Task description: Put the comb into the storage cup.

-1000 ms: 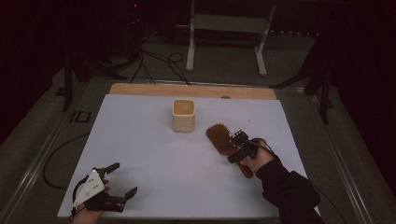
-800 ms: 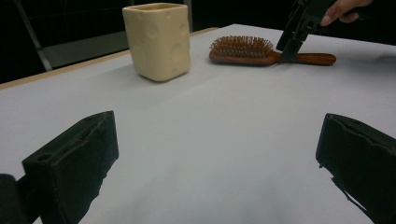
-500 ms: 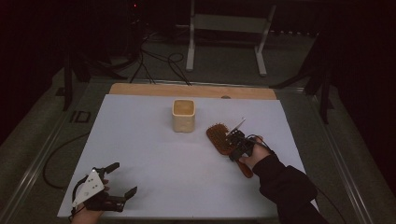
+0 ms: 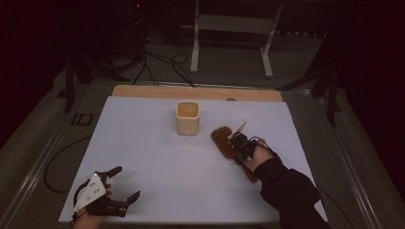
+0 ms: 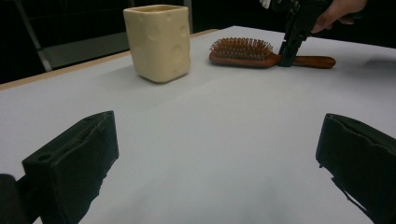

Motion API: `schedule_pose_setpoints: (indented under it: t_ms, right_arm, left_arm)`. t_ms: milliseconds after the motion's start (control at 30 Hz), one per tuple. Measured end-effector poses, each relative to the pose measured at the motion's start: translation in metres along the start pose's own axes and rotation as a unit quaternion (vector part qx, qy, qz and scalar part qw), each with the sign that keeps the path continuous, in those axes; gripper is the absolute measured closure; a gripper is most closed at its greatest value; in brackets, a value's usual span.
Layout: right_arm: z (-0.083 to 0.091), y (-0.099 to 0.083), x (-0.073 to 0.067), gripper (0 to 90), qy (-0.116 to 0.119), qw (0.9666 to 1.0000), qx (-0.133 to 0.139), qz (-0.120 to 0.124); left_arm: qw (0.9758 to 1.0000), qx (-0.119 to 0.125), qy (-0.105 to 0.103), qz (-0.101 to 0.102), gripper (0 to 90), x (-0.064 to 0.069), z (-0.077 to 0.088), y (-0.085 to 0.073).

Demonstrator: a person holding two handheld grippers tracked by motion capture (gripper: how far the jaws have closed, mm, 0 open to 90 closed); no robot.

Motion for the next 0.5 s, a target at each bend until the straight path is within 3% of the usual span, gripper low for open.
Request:
schedule_pose_setpoints:
  t_ms: [167,500]
  right_arm:
    - [0.000,-0.003,-0.005,72.9,-0.011,0.9999,0.012,-0.004]
    - [0.000,-0.021,-0.006,73.2,-0.017,0.9965,0.080,-0.015]
  left_arm:
    - [1.0000,-0.002,0.000,0.000,0.0,0.000,0.000,0.000]
    - [1.0000,-0.004,0.000,0.001,0.0,0.000,-0.001,-0.001]
Point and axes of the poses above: each handheld gripper's, and its own axes: z roughly backward along the jaws, y roughly out of its top, x roughly to its right, the point moved 1 cm from there along -z, roughly forward along the jaws, and after that the axes turned 4 degrees about z, right-handed, at the moved point
